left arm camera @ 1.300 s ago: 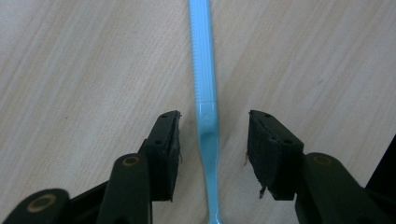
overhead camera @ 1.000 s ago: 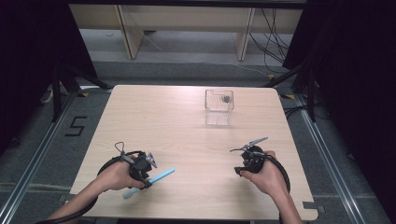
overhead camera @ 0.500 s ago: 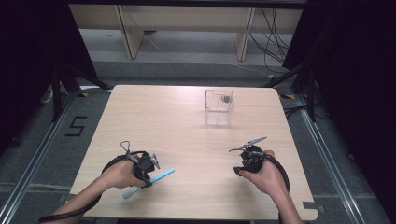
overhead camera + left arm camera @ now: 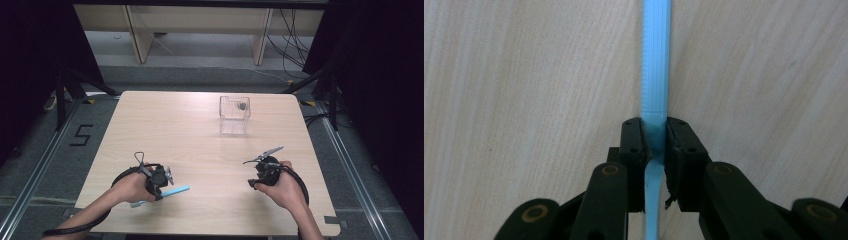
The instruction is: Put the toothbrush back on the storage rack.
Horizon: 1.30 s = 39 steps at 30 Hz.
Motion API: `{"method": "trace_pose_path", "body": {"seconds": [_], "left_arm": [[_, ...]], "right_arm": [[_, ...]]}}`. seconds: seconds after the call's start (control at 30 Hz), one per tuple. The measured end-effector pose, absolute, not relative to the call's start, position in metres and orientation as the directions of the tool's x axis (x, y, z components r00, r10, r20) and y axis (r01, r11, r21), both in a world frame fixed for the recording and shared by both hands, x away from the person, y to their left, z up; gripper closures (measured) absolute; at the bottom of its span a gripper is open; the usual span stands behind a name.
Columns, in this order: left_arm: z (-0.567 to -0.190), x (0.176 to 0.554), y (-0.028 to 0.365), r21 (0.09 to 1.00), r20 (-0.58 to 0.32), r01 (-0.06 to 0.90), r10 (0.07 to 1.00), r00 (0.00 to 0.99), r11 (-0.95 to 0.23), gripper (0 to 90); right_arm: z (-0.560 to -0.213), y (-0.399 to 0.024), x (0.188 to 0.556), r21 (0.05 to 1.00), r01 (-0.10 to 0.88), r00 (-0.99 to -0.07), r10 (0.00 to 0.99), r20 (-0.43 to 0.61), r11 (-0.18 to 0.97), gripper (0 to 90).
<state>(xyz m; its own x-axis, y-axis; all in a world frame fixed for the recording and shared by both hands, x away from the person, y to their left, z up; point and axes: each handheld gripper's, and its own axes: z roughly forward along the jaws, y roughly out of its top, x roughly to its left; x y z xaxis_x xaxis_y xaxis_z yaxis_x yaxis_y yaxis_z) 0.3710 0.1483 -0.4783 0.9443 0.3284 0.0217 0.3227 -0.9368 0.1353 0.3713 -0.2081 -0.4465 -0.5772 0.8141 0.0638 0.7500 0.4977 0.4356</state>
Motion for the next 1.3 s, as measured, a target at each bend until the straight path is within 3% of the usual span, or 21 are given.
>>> {"method": "trace_pose_path", "body": {"seconds": [0.17, 0.2, 0.37, 0.53, 0.77, 1.13, 1.23, 1.27, 1.3], "left_arm": [[-0.469, 0.37, 0.147, 0.147, 0.034, 0.278, 0.286, 0.958, -0.949, 78.1], [-0.466, 0.369, 0.146, 0.146, 0.043, 0.244, 0.253, 0.967, -0.959, 78.1], [-0.459, 0.365, 0.141, 0.156, 0.056, 0.174, 0.185, 0.981, -0.972, 78.0], [-0.453, 0.362, 0.133, 0.169, 0.076, 0.105, 0.119, 0.99, -0.98, 78.1], [-0.451, 0.359, 0.125, 0.183, 0.088, 0.059, 0.076, 0.993, -0.981, 78.0], [-0.449, 0.358, 0.116, 0.172, 0.092, 0.021, 0.037, 0.995, -0.985, 78.0], [-0.447, 0.359, 0.115, 0.174, 0.093, 0.017, 0.034, 0.995, -0.985, 78.0], [-0.447, 0.359, 0.114, 0.182, 0.084, 0.027, 0.043, 0.995, -0.983, 78.0], [-0.447, 0.359, 0.113, 0.182, 0.087, 0.022, 0.038, 0.996, -0.983, 78.0]], "right_arm": [[-0.447, -0.201, 0.37, 0.447, 0.693, -0.65, 0.759, 0.048, 0.565, 51.4], [-0.448, -0.195, 0.369, 0.463, 0.634, -0.709, 0.705, 0.028, 0.62, 49.9], [-0.451, -0.179, 0.367, 0.473, 0.506, -0.819, 0.574, 0.0, 0.722, 48.4], [-0.455, -0.164, 0.365, 0.481, 0.394, -0.887, 0.46, -0.022, 0.783, 48.3], [-0.458, -0.145, 0.363, 0.49, 0.348, -0.924, 0.381, 0.033, 0.799, 49.2], [-0.46, -0.12, 0.364, 0.516, 0.24, -0.959, 0.284, -0.005, 0.822, 50.3], [-0.46, -0.113, 0.359, 0.511, 0.283, -0.951, 0.306, 0.04, 0.812, 50.4], [-0.46, -0.112, 0.362, 0.529, 0.223, -0.965, 0.261, 0.004, 0.819, 50.6], [-0.46, -0.11, 0.361, 0.531, 0.244, -0.961, 0.274, 0.023, 0.811, 50.7]]}}
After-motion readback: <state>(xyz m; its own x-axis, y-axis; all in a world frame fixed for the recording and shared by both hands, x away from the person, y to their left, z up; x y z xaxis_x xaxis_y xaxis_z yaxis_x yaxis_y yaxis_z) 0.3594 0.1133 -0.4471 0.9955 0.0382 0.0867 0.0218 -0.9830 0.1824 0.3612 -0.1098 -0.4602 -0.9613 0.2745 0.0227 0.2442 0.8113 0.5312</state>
